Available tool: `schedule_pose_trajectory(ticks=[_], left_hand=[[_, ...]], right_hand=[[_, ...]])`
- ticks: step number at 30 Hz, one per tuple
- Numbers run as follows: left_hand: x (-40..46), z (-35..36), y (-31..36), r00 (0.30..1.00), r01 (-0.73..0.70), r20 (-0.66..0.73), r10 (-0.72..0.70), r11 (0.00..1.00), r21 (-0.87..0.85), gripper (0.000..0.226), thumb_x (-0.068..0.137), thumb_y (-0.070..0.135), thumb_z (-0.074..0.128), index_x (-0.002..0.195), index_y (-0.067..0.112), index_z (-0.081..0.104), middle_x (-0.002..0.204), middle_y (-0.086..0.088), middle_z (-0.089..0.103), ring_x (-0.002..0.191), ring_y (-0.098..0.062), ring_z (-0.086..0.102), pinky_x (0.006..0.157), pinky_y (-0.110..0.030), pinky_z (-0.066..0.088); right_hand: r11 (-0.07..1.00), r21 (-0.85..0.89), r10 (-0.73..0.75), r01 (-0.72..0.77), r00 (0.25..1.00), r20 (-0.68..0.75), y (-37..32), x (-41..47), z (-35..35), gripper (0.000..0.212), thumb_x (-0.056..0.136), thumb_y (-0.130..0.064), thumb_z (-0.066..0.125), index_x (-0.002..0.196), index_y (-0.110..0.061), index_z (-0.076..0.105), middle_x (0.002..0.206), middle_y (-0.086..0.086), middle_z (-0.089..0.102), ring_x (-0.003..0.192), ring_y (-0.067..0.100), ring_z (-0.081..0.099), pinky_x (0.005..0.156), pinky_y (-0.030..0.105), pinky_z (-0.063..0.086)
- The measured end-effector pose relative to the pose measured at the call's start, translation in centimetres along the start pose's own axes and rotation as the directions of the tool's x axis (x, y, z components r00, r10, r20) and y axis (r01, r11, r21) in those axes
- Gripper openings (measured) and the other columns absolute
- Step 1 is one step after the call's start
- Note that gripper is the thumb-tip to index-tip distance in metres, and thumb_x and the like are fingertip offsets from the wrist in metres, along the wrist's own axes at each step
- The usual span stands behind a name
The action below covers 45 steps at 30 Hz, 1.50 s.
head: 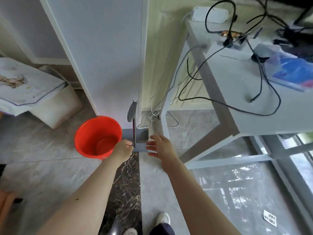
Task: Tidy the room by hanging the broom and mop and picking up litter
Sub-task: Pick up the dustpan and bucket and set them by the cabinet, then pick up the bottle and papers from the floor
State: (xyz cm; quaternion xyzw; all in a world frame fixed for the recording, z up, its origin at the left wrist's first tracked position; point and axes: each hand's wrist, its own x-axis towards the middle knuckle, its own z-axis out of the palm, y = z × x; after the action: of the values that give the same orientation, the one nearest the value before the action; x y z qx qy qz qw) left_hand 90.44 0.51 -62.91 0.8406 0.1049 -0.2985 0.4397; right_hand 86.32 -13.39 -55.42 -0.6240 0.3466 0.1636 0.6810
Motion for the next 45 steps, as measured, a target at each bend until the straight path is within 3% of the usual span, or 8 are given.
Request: schedule_pose_trajectory(ticks=[3,6,9,17,21,31,39,45], left_hand=[[-0.8,2.1,0.6,0.997,-0.006,0.078,0.003,0.999,0.044,0.042,0.082,-0.007,0.036,0.049,0.019,0.031,0.038,0.005,0.033,0.05,-0.019,0.033,0.048,-0.025,0.018],[-2.3,5.3,1.8,0.983,-0.01,0.184,0.006,1.0,0.019,0.039,0.092,-0.003,0.039,0.059,0.018,0.04,0.059,-0.003,0.046,0.054,-0.018,0.044,0.045,-0.019,0.032],[-4.0,8.6,2.8,0.974,-0.013,0.226,0.012,1.0,0.003,0.029,0.094,0.008,0.044,0.067,0.018,0.048,0.075,-0.005,0.055,0.063,-0.018,0.054,0.055,-0.023,0.038],[-9.6,19.6,7.3,0.858,-0.126,0.513,0.023,0.978,0.167,0.018,0.094,0.002,0.039,0.083,0.012,0.05,0.079,-0.006,0.055,0.061,-0.014,0.049,0.047,-0.022,0.039],[-13.2,26.1,10.2,0.781,-0.248,0.623,0.046,0.939,0.24,0.012,0.092,0.004,0.043,0.089,0.011,0.051,0.082,-0.006,0.055,0.062,-0.014,0.051,0.053,-0.023,0.034],[-20.0,42.1,14.3,0.662,-0.383,0.75,0.012,0.865,0.324,0.012,0.092,0.004,0.044,0.102,0.011,0.048,0.087,-0.008,0.057,0.063,-0.014,0.052,0.049,-0.021,0.035],[-23.4,55.3,17.5,0.617,-0.489,0.787,-0.003,0.783,0.386,0.031,0.09,0.005,0.043,0.121,0.009,0.046,0.093,-0.007,0.055,0.067,-0.015,0.056,0.053,-0.022,0.038],[-24.7,63.7,19.2,0.603,-0.533,0.797,-0.002,0.743,0.405,0.036,0.09,0.005,0.044,0.125,0.009,0.043,0.079,0.001,0.049,0.066,-0.012,0.056,0.054,-0.022,0.04]], right_hand=[[0.994,0.108,-0.019,0.026,0.997,-0.072,1.3,-2.4,-2.5,0.022,0.096,-0.018,0.046,0.106,-0.007,0.062,0.076,0.002,0.063,0.068,0.014,0.061,0.058,0.023,0.051],[0.976,0.209,-0.023,0.068,0.977,-0.212,2.8,-5.3,-6.0,0.02,0.096,-0.013,0.045,0.101,-0.007,0.063,0.074,0.002,0.062,0.066,0.014,0.061,0.055,0.021,0.049],[0.948,0.3,-0.007,0.11,0.945,-0.326,4.1,-7.8,-9.4,0.016,0.094,-0.011,0.048,0.089,-0.01,0.063,0.073,0.004,0.06,0.064,0.015,0.059,0.056,0.023,0.046],[0.876,0.422,0.064,0.234,0.81,-0.583,8.4,-14.9,-20.3,0.017,0.093,-0.009,0.046,0.096,-0.009,0.063,0.076,0.004,0.062,0.069,0.016,0.06,0.062,0.025,0.049],[0.828,0.472,0.122,0.304,0.724,-0.679,11.2,-18.3,-25.5,0.019,0.093,-0.009,0.045,0.093,-0.01,0.064,0.076,0.004,0.062,0.068,0.015,0.06,0.062,0.024,0.049],[0.7,0.584,0.293,0.412,0.579,-0.76,17.9,-23.0,-37.7,0.024,0.092,-0.006,0.043,0.081,-0.014,0.063,0.072,0.003,0.06,0.062,0.014,0.058,0.06,0.025,0.047],[0.638,0.639,0.394,0.43,0.531,-0.751,22.1,-24.8,-50.0,0.026,0.093,-0.005,0.042,0.078,-0.016,0.061,0.07,0.002,0.058,0.062,0.013,0.057,0.058,0.023,0.045],[0.61,0.659,0.435,0.439,0.51,-0.742,24.6,-25.2,-57.8,0.027,0.094,-0.004,0.041,0.079,-0.014,0.061,0.071,0.003,0.057,0.062,0.013,0.057,0.058,0.023,0.045]])
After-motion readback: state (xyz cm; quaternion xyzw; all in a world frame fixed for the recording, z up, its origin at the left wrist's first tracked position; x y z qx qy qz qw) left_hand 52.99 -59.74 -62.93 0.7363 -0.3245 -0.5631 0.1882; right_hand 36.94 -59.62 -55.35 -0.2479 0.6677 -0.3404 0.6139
